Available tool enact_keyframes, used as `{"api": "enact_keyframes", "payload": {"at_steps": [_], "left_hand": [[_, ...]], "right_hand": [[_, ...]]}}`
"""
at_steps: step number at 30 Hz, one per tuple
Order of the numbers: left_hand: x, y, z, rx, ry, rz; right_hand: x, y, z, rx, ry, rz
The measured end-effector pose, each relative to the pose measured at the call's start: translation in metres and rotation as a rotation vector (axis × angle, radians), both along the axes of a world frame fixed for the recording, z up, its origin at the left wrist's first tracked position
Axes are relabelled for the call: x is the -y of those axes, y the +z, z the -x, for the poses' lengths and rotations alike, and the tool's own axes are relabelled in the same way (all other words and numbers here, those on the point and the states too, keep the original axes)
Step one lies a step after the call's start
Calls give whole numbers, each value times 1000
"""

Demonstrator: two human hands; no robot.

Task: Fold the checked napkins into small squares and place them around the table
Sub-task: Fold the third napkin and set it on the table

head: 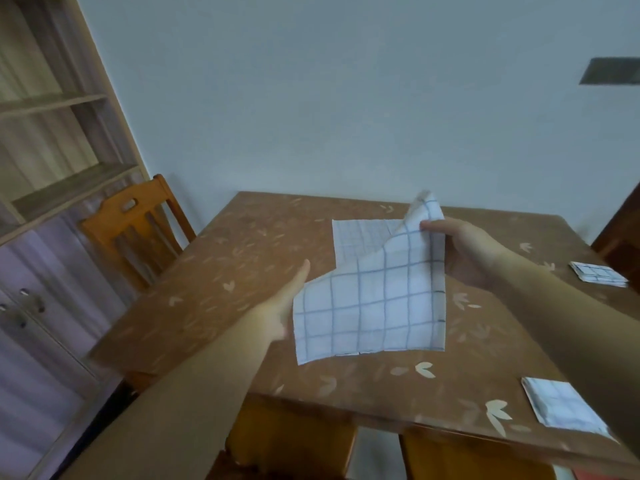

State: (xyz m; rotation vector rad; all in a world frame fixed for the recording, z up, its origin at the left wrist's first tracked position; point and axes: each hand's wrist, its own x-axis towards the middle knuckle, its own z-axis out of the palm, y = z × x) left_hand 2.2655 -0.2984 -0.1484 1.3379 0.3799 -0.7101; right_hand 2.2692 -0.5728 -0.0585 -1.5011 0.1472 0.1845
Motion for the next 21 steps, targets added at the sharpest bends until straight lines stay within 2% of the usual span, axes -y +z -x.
{"api": "enact_keyframes", "payload": {"at_steps": [2, 5, 7, 11, 17, 21], "left_hand": [[10, 2, 6, -28, 52, 152], [19, 5, -1, 114, 107, 192], [20, 6, -9, 195, 172, 154], [16, 23, -16, 371, 175, 99], [7, 65, -23, 595, 195, -93], [3, 75, -28, 669, 236, -192]], "right_hand": [[4, -13, 0, -63, -68, 68], [12, -33, -1, -131, -117, 170], [15, -39, 0, -169, -133, 232], [16, -25, -3, -160, -133, 288], [18, 7, -13, -22, -196, 283], [14, 8, -14, 71, -236, 419]]}}
